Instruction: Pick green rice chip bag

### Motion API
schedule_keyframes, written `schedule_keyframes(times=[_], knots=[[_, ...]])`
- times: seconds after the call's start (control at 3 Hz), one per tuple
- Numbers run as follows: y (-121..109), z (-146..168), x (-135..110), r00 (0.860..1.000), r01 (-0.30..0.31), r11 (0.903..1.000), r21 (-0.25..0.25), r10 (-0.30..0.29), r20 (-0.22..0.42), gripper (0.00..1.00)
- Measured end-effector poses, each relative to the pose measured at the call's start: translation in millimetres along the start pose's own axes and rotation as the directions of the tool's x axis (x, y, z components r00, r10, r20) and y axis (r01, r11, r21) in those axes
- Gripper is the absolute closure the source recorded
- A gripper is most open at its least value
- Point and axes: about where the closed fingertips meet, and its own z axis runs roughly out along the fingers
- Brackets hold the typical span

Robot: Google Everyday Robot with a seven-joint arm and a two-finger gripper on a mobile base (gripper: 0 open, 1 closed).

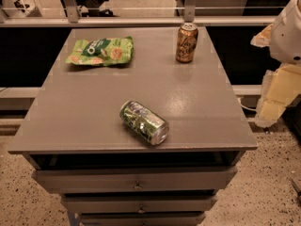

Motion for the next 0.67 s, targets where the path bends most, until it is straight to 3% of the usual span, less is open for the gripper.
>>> schedule_keyframes(times=[0.33,0.67], knots=[[0,0,-1,1.000,0.001,1.0000,0.003,-0.001,0.002,0.00],[-20,12,-28,0.997,0.026,0.9990,0.036,-0.028,0.067,0.00]])
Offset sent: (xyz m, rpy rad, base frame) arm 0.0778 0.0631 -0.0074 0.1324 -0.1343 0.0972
